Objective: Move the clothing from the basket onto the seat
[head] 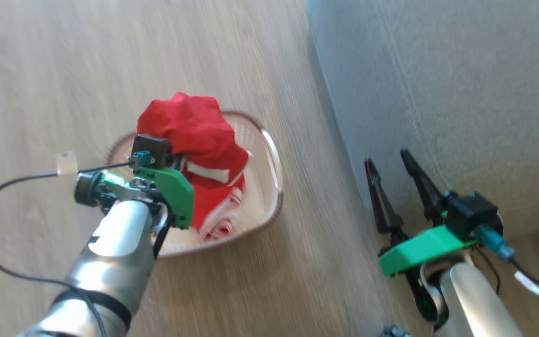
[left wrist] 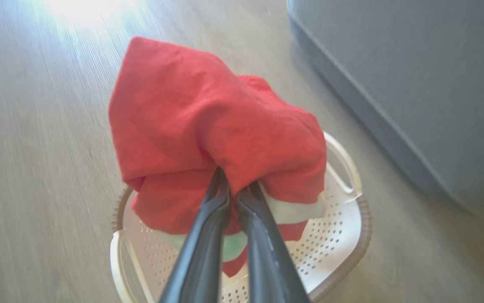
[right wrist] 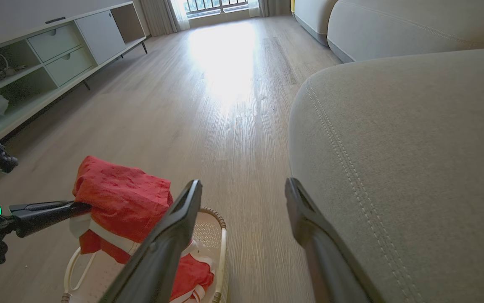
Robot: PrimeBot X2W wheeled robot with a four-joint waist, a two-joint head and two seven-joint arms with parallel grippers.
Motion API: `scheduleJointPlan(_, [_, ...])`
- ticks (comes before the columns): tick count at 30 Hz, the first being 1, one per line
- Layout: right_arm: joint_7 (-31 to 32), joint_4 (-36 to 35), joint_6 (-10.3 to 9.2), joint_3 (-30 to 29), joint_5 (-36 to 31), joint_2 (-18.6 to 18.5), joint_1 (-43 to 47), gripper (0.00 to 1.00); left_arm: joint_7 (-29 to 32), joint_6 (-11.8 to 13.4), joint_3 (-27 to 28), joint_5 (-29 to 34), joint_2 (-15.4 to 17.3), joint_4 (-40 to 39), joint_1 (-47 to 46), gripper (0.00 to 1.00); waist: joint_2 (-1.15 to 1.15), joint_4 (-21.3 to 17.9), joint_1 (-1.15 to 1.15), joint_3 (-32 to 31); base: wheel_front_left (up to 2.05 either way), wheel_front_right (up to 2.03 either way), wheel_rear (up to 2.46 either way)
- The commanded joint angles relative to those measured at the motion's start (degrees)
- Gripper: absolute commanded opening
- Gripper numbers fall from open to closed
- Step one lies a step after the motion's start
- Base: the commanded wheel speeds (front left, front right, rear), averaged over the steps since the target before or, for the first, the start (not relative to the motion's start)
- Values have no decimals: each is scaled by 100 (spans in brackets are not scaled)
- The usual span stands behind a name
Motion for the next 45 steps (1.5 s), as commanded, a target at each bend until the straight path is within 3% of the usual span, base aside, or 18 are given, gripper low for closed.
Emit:
scheduleJointPlan(1, [-54, -117, 41, 77, -70, 2, 139, 100, -77, 15, 209, -157, 65, -479, 77, 0, 0, 299, 0, -709, 0, 0, 0])
scheduleJointPlan(15, [-54, 37, 41, 22, -267, 2, 771, 100, -80, 338, 1096, -84, 64, -4108, 1404, 0, 0, 530, 0, -1967, 0, 0, 0])
scheduleJointPlan(31, [-54, -112, 41, -74, -283, 2, 1089, 100, -81, 551, 1335, 56, 63, -6811, 1985, 0, 0, 722, 0, -2397, 0, 0, 0])
scheduleJointPlan(37, [-54, -138, 41, -59, -265, 2, 1154, 100, -81, 561, 876, 119, 63, -7206, 2251, 0, 0, 763, 0, -2479, 0, 0, 0])
scheduleJointPlan(45, [-54, -170, 41, -51, -309, 2, 1184, 100, -81, 450, 215, 188, 63, -6969, 2607, 0, 0, 778, 0, -2555, 0, 0, 0])
